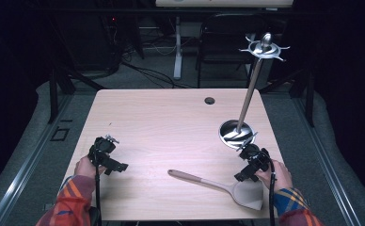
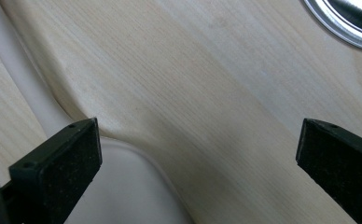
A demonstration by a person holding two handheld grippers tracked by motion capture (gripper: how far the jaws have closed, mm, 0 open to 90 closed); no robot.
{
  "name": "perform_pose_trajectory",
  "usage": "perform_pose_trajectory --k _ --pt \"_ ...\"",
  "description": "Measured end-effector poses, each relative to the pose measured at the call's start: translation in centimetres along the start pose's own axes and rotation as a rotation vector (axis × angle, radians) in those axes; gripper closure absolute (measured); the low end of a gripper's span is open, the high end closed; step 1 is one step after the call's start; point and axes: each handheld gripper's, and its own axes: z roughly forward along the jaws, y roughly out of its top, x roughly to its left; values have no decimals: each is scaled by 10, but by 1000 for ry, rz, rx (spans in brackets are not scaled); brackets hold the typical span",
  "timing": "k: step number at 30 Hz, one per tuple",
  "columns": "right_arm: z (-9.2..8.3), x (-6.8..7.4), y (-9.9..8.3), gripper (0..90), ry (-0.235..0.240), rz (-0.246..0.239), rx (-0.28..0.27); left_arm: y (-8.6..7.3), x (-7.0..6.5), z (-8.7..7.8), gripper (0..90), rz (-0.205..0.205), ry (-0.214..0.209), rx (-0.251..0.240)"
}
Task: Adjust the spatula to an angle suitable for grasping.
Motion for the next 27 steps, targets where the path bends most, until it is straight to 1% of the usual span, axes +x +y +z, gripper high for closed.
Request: perform_pose_trajectory --k 1,2,3,6,7,10,12,13,14,16,21,22,23,24,25,27 --pt "0 0 0 0 0 0 0 0 0 0 0 0 0 0" --pt "0 0 0 0 -6 -7 13 0 0 0 0 1 -7 -4" --pt "1 0 0 0 0 -4 8 0 0 0 0 6 -12 -7" --pt "0 1 1 0 -2 -28 29 0 -1 0 0 16 -15 -1" --pt "1 2 1 0 -1 -24 24 0 -2 0 0 16 -15 -2" --pt "2 4 1 0 -2 -28 38 -1 -2 0 0 16 -23 -4" --pt "2 6 1 15 19 -38 42 0 -3 -1 0 25 -40 -15" --pt "3 6 1 15 17 -47 43 0 -3 -1 0 25 -40 -15" --pt "2 6 2 16 18 -59 58 0 -3 -1 0 32 -43 -18" --pt "2 7 2 15 21 -63 64 1 -4 0 0 39 -47 -11" --pt "1 11 4 13 16 -70 49 0 -4 -1 0 42 -45 -7" --pt "8 17 0 11 27 12 -52 -1 -5 -1 0 40 -43 -6" --pt "2 13 6 4 22 -76 55 -2 -5 -1 0 37 -46 1" --pt "2 14 7 0 25 -78 59 -4 -4 0 0 31 -45 18" --pt "2 14 9 0 23 -85 71 -6 -3 1 1 27 -47 25" --pt "3 14 11 0 22 -90 72 -8 -2 1 1 24 -49 30"
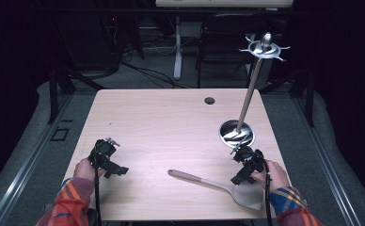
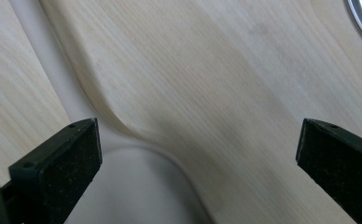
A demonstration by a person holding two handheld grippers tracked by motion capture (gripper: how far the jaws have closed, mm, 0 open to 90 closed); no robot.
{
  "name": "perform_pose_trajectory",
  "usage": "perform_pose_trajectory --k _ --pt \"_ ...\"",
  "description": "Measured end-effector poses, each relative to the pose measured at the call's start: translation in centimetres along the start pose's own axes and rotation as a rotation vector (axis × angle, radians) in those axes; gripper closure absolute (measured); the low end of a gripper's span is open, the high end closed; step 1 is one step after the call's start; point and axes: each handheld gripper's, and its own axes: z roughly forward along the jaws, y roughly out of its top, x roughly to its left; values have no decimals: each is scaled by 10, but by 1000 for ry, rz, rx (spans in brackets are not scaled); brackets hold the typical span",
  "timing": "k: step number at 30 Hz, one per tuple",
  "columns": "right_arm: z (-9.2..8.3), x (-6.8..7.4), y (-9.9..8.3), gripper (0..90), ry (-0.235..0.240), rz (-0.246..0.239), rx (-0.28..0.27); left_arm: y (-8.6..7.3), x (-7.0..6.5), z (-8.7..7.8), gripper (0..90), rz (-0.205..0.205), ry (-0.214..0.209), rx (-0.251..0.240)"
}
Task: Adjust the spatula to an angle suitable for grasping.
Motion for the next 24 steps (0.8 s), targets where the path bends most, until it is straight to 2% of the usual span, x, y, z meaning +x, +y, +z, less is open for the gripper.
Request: perform_pose_trajectory --k 4,8,10,11,14,18,21,24 --pt "3 3 9 0 2 -19 2 -4 3 -2 4 -20 3 1" --pt "4 7 12 0 8 -39 19 -5 0 -3 23 -3 12 9" --pt "3 12 13 0 21 -49 2 -5 0 -5 48 -8 21 -8" --pt "0 13 15 0 7 -67 21 -6 1 -7 47 -18 29 -23" --pt "2 15 16 0 26 -71 10 -7 3 -6 47 -22 24 -18" --pt "7 17 22 0 32 -88 27 -10 3 -8 48 -13 18 -8" --pt "10 19 23 0 35 -80 22 -11 4 -10 84 -20 20 -18" --pt "11 19 24 0 31 -96 32 -10 4 -12 84 -29 15 -33"
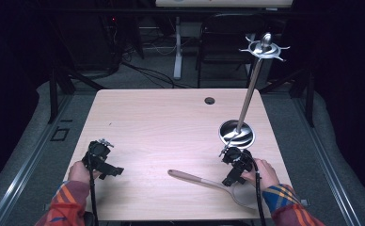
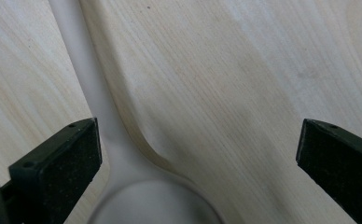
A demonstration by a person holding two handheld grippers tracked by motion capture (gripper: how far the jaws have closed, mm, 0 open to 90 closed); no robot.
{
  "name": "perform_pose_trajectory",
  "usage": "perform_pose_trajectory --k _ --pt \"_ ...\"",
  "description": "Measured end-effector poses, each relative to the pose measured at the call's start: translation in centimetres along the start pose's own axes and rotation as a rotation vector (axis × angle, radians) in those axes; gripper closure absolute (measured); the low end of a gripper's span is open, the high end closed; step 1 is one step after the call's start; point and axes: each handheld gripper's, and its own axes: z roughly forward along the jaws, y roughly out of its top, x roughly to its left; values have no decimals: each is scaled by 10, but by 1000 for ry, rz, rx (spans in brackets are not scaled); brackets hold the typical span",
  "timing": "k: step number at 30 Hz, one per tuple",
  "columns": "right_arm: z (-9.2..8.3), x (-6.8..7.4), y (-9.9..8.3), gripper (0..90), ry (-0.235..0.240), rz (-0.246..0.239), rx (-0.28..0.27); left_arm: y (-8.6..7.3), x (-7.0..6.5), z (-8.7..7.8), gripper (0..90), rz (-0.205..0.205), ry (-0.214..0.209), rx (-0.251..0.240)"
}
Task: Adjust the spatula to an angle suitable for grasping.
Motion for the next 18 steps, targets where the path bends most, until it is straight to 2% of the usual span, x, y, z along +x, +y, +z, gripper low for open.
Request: perform_pose_trajectory --k 5,6,8,10,12,16,18 --pt "-1 5 7 0 -15 -17 -11 1 1 1 61 -5 -5 -6" --pt "-1 7 10 0 -25 -38 -11 1 1 1 56 -5 -7 -9" --pt "0 13 14 0 -23 -41 -30 2 2 1 44 -15 -16 -15" --pt "1 14 16 0 -14 -37 -19 2 2 2 23 -23 -16 -17" --pt "2 15 17 0 -13 -32 -24 3 2 2 15 -12 -11 -18" --pt "4 25 23 0 -6 -61 -48 3 2 2 13 -8 -18 -20" --pt "4 32 28 0 -13 -96 -35 2 4 2 2 -15 -16 -22"
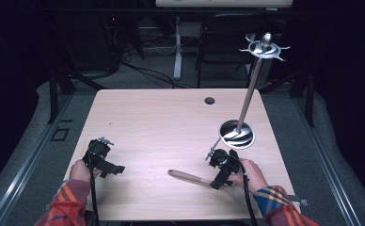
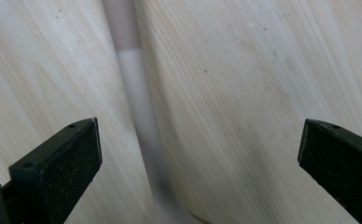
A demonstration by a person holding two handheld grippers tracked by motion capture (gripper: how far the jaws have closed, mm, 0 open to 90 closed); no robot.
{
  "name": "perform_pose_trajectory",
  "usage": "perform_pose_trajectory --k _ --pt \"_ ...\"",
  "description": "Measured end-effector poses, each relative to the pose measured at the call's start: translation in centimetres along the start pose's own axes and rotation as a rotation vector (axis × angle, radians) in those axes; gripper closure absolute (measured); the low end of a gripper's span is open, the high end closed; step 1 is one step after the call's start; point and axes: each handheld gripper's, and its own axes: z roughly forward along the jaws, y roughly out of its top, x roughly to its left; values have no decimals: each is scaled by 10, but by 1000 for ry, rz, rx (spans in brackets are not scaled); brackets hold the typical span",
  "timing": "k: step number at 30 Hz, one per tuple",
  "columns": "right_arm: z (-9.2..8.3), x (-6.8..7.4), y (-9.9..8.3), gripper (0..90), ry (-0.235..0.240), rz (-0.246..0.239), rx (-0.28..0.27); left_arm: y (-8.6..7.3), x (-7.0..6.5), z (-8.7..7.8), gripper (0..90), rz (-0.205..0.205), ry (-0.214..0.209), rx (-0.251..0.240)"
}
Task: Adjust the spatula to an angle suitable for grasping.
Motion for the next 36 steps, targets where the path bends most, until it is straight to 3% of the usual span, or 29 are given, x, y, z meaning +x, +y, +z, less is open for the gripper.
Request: perform_pose_trajectory --k 2,8,9,12,13,14,17,18,22,27,36 --pt "1 3 2 0 9 -16 -9 -1 1 0 1 -13 -2 -2" --pt "5 12 6 23 35 -14 -11 3 -2 1 1 2 -3 -1" --pt "5 16 7 166 8 -22 -32 3 -3 1 1 0 -4 -1" --pt "4 21 9 157 -11 -27 -46 4 -2 2 1 8 -5 -1" --pt "4 22 10 204 -15 -32 -43 4 -2 2 1 12 -7 6" --pt "5 24 10 287 11 -32 -37 5 -2 2 1 16 -8 6" --pt "6 25 11 350 22 -30 -37 6 -3 3 1 24 -10 7" --pt "8 28 13 445 18 -43 -28 6 -3 4 2 22 -9 5" --pt "12 31 17 553 -4 -60 4 7 -3 5 2 30 -15 13" --pt "14 35 19 601 -8 -85 10 7 -3 5 2 30 -13 14" --pt "15 37 19 683 -29 -82 7 7 -4 5 3 39 -16 22"
